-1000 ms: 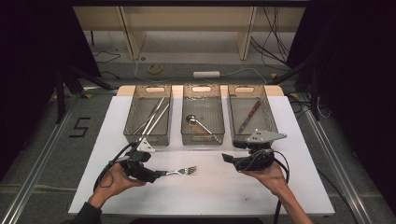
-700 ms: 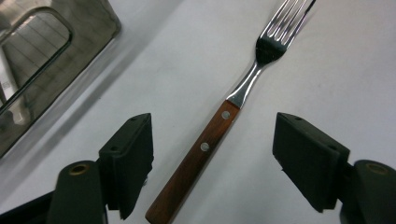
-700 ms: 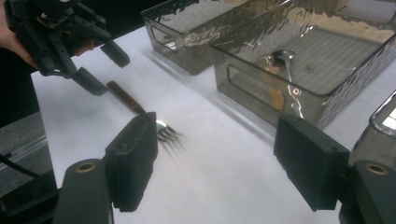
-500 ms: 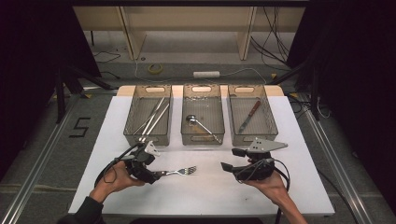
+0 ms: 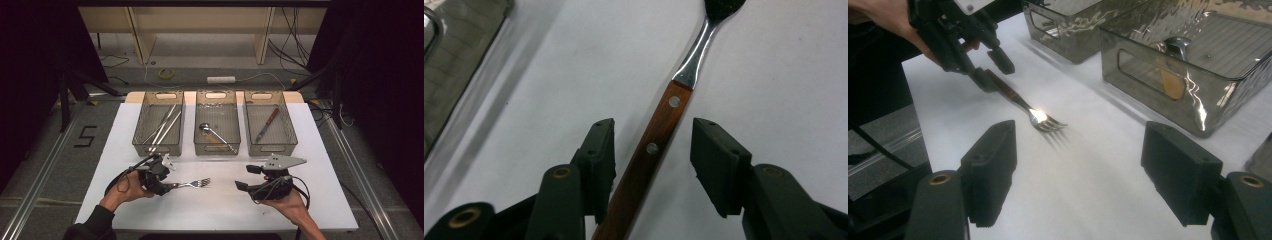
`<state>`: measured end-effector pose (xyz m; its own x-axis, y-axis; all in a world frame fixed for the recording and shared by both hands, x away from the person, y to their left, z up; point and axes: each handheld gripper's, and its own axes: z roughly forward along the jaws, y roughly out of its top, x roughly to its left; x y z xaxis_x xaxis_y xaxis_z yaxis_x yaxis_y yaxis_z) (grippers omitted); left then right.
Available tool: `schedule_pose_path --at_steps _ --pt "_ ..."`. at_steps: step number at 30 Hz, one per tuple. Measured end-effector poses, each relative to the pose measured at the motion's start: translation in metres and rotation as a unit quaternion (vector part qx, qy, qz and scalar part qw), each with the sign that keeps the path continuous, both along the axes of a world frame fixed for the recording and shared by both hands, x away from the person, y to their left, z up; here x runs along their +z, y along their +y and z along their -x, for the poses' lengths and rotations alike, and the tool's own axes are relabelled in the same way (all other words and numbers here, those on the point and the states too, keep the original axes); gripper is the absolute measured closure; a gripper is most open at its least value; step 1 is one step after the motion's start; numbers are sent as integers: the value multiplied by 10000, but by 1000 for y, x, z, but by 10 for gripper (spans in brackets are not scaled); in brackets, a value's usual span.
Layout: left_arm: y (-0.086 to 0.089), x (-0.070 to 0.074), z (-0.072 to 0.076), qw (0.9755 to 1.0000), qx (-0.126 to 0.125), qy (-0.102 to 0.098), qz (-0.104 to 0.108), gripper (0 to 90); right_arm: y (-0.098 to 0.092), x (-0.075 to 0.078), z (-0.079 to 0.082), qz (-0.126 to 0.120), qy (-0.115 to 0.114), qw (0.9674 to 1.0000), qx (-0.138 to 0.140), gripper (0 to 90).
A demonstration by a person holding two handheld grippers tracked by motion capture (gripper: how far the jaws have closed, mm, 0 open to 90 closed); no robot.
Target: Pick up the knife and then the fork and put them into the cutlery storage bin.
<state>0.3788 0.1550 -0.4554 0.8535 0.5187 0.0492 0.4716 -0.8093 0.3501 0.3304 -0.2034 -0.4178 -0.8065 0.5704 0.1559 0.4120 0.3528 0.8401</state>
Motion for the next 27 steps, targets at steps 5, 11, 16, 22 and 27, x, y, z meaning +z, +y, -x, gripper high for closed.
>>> schedule_pose_path --at_steps 5,11,16,22,27 --pt "-2 -2 -2 10000 -50 40 -35 557 2 -1 2 -9 3 10000 55 314" --pt "-4 -5 -3 9997 -145 128 -131 626 2 -1 2 11 29 10000 60 315" --pt "-6 -6 -3 9992 -260 170 -236 658 1 -2 1 23 27 10000 56 315" --pt "-10 -8 -2 9983 -388 187 -397 691 2 -2 0 28 23 10000 86 315" --pt "-12 -7 -2 9974 -516 214 -446 743 2 -2 1 41 20 9999 98 315"
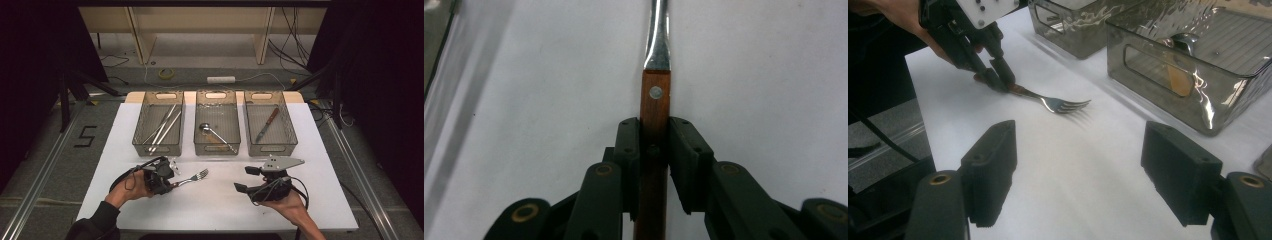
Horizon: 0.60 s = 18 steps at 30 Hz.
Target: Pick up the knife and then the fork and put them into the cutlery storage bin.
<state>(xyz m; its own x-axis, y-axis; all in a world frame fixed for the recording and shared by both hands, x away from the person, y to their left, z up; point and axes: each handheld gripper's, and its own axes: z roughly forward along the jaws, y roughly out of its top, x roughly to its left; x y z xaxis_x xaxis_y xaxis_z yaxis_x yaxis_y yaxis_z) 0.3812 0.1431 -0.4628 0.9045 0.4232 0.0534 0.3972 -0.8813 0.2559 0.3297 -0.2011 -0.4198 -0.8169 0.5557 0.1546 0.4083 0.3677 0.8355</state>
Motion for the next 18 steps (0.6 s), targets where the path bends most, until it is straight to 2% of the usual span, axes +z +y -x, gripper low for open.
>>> schedule_pose_path --at_steps 8,10,13,18 --pt "3 0 0 9999 -23 4 111 758 0 0 0 15 6 10000 17 316" --pt "4 -1 0 9998 58 11 208 759 1 0 0 2 3 10000 26 316" --pt "6 0 0 9998 22 18 178 761 1 0 0 12 -12 10000 34 316" --pt "6 5 0 9993 137 85 336 762 2 1 1 -12 -43 10000 55 316"
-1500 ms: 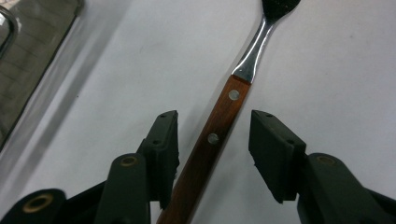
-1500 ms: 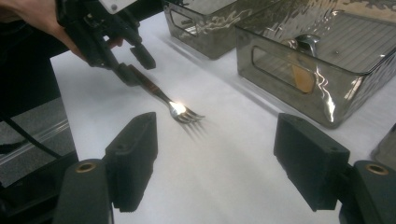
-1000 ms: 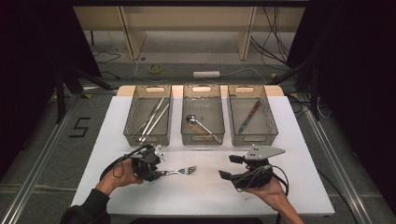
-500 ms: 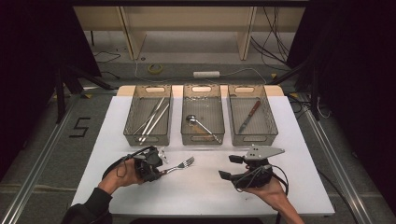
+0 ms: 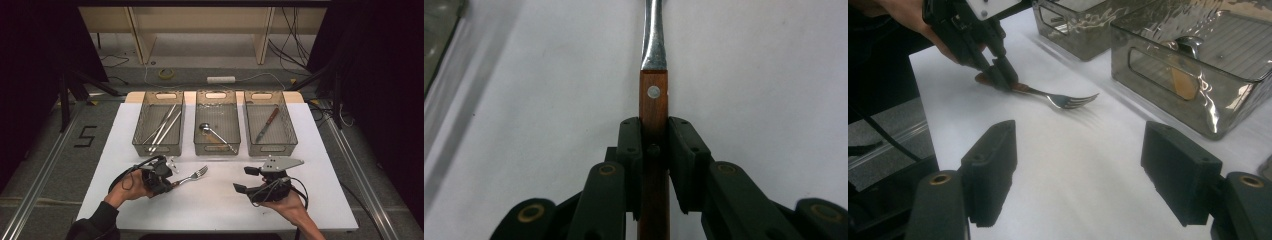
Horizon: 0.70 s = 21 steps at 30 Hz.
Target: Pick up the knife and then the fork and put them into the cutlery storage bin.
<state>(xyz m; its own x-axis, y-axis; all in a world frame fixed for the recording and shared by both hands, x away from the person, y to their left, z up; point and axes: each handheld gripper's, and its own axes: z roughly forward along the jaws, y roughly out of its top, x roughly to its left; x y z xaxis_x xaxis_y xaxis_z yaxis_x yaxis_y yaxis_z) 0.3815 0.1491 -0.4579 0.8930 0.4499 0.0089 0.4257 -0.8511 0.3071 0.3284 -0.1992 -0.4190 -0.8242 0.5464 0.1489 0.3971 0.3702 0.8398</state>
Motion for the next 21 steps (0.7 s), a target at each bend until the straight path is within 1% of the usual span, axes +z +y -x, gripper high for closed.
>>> schedule_pose_path --at_steps 1,2,5,6,8,9,10,11,12,14,16,18,19,21 --pt "0 2 0 10000 19 -27 45 762 0 0 0 -1 4 10000 14 316" --pt "0 4 0 9999 74 -19 85 762 1 0 0 -9 0 10000 20 316" --pt "-1 10 2 9997 139 26 186 762 3 0 2 11 -27 10000 59 316" --pt "-2 11 3 9995 185 68 227 762 4 1 3 31 -56 9999 95 316" --pt "-5 15 5 9994 187 107 286 762 7 1 4 45 -110 9998 139 316" --pt "-7 16 6 9990 239 149 359 762 9 1 6 50 -123 9998 173 316" --pt "-9 18 7 9990 195 175 357 762 10 1 7 62 -154 9996 215 316" --pt "-11 19 8 9990 203 196 360 762 12 1 8 80 -178 9995 254 316" --pt "-14 20 9 9987 237 205 408 761 15 1 9 100 -217 9993 286 316" --pt "-17 22 11 9983 206 290 470 762 19 1 12 133 -265 9989 352 316" --pt "-21 25 13 9983 162 312 465 761 23 1 14 180 -338 9984 421 316" --pt "-25 26 15 9981 120 363 488 762 28 1 17 294 -433 9974 504 316" --pt "-27 26 17 9979 95 414 495 761 30 1 19 326 -468 9969 546 316" --pt "-33 27 19 9977 24 456 492 761 36 0 22 395 -541 9957 634 316"
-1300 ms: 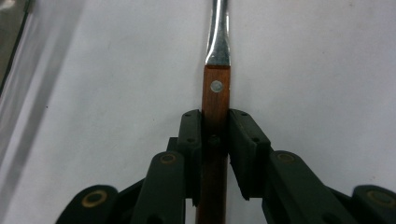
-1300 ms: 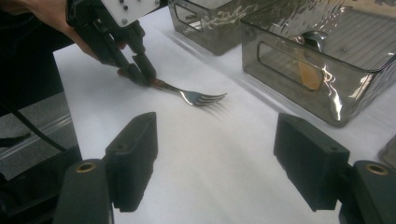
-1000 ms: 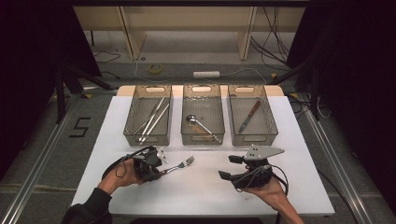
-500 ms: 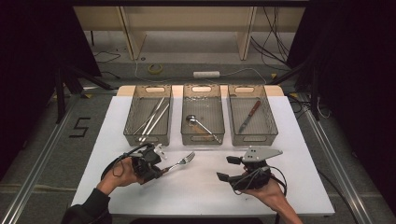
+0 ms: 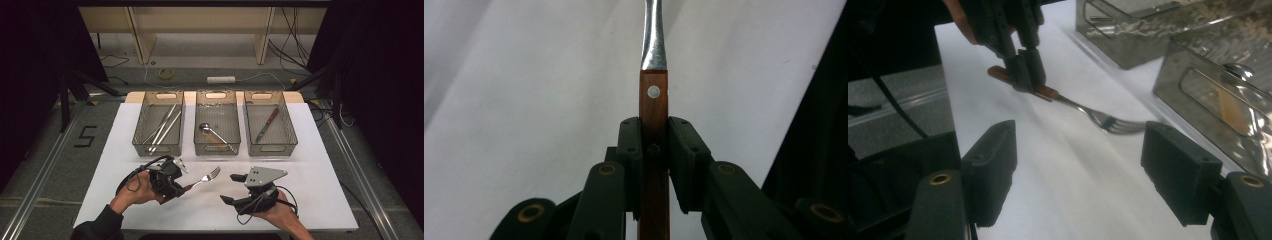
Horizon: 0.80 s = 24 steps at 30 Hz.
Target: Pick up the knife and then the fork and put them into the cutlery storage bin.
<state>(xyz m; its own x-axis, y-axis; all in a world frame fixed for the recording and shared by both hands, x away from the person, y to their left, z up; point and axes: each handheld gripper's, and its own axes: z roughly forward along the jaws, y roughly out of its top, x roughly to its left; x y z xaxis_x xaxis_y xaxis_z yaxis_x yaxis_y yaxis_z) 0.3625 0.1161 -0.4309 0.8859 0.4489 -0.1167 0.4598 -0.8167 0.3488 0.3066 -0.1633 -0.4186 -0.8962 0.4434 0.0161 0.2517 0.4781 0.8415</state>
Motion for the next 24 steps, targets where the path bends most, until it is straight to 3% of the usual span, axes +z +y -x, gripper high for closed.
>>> schedule_pose_path --at_steps 8,13,20,24 --pt "-16 2 5 9997 -181 187 -30 762 20 -5 11 417 -384 9979 329 323" --pt "-25 5 6 9992 -282 276 -35 762 31 -10 13 732 -644 9941 485 330" --pt "-39 9 9 9984 -445 342 -12 761 45 -19 17 1159 -1000 9860 658 354" --pt "-44 10 10 9981 -509 352 -13 761 50 -24 17 1451 -1252 9787 732 382"
